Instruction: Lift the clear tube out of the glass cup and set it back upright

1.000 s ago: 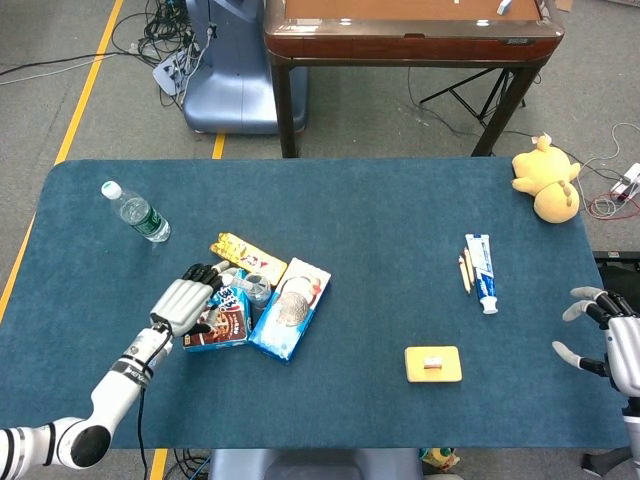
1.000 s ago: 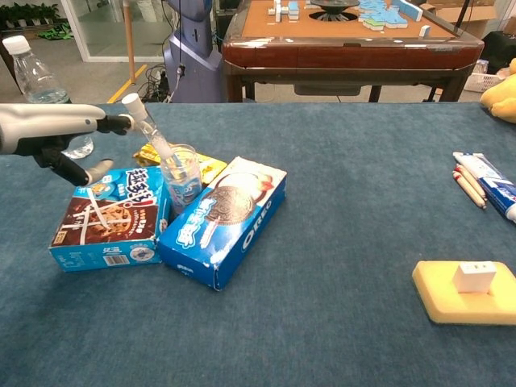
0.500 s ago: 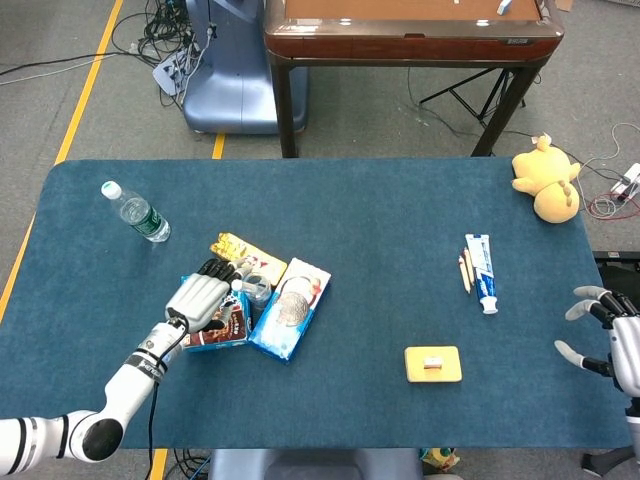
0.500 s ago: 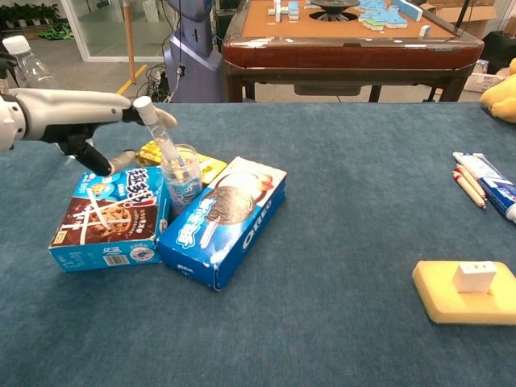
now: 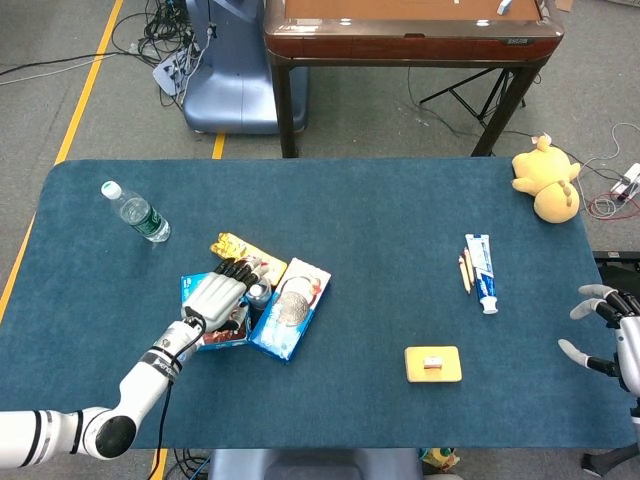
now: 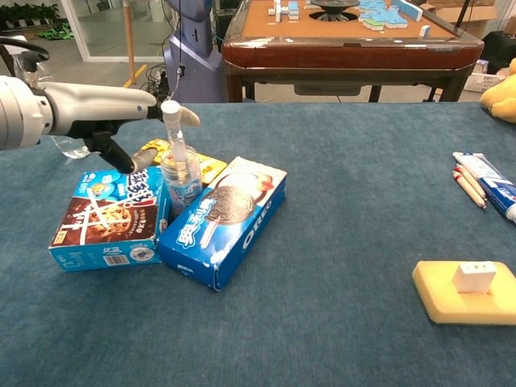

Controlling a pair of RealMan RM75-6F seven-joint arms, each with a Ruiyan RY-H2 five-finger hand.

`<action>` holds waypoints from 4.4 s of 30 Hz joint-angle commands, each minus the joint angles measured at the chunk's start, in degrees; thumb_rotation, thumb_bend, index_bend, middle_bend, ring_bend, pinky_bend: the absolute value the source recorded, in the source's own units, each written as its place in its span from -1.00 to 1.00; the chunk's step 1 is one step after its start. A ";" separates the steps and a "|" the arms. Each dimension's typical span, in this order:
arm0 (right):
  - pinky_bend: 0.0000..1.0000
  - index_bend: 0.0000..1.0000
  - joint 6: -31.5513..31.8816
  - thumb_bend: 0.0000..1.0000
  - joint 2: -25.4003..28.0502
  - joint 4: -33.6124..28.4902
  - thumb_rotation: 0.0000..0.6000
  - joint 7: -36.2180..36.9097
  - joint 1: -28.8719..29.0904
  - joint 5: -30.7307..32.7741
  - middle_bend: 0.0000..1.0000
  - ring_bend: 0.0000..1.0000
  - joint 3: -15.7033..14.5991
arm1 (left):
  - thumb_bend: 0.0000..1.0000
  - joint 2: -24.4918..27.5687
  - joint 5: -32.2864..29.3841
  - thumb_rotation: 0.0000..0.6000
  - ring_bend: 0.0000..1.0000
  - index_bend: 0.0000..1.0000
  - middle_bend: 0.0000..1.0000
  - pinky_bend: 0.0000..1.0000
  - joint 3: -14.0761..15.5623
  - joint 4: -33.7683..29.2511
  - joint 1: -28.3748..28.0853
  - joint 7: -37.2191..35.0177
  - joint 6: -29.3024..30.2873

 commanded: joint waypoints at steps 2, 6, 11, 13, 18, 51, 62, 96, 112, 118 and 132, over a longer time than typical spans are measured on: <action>0.00 0.05 0.02 -0.98 0.08 -0.01 1.00 0.17 -0.02 -0.07 -0.36 -0.46 -0.01 | 0.25 -0.48 -0.81 1.00 -1.00 -1.00 -1.00 -1.00 0.00 -0.06 -0.98 0.57 0.19; 0.01 0.05 0.21 -0.98 0.19 -0.02 1.00 0.46 -0.11 -0.14 -0.36 -0.46 0.04 | 0.25 -1.07 -1.41 1.00 -1.00 -1.00 -1.00 -1.00 0.09 0.19 -1.77 0.93 0.69; 0.01 0.05 0.13 -0.98 0.19 0.00 1.00 0.48 -0.10 -0.17 -0.36 -0.46 0.02 | 0.25 -1.26 -2.00 1.00 -1.00 -1.00 -1.00 -1.00 0.35 0.70 -2.01 0.61 1.28; 0.01 0.05 0.09 -0.98 0.14 0.02 1.00 0.41 -0.07 -0.19 -0.36 -0.46 0.01 | 0.25 -1.03 -2.17 1.00 -1.00 -1.00 -1.00 -1.00 0.49 0.80 -1.86 0.12 1.49; 0.01 0.05 -0.10 -0.98 -0.01 0.07 1.00 0.15 0.00 -0.21 -0.36 -0.46 -0.06 | 0.25 0.53 -2.54 1.00 -1.00 -1.00 -1.00 -1.00 0.82 0.44 -0.85 -2.61 0.93; 0.01 0.05 -0.60 -0.98 -0.44 0.21 1.00 -0.58 0.23 -0.17 -0.36 -0.46 -0.19 | -0.80 1.88 3.69 1.00 -1.00 -0.55 -1.00 -1.00 -3.98 6.61 4.93 -33.79 -10.00; 0.01 0.05 -0.86 -0.98 -0.52 0.22 1.00 -0.74 0.33 -0.11 -0.36 -0.46 -0.24 | -0.79 -2.89 4.57 1.00 -1.00 -0.39 -1.00 -1.00 -4.41 9.31 6.54 -32.76 -2.80; 0.00 0.05 -0.69 -0.98 -0.33 0.19 1.00 -0.32 0.24 -0.10 -0.36 -0.46 -0.18 | -0.53 -8.83 -1.08 1.00 -1.00 -0.14 -1.00 -1.00 -9.05 10.50 6.39 -31.62 -0.36; 0.00 0.05 -0.51 -0.98 -0.24 0.20 1.00 -0.12 0.15 -0.11 -0.36 -0.46 -0.14 | -0.49 -9.83 -1.76 1.00 -1.00 -0.03 -1.00 -1.00 -9.32 11.08 6.31 -29.76 0.92; 0.00 0.05 -0.52 -0.98 -0.25 0.18 1.00 -0.10 0.15 -0.15 -0.36 -0.46 -0.15 | -0.49 -9.77 -1.73 1.00 -1.00 -0.02 -1.00 -1.00 -9.41 11.07 6.45 -29.79 0.70; 0.00 0.05 -0.47 -0.98 -0.22 0.20 1.00 -0.03 0.12 -0.16 -0.36 -0.46 -0.14 | -0.49 -10.22 -1.86 1.00 -1.00 0.02 -1.00 -1.00 -9.64 11.50 6.38 -29.35 0.76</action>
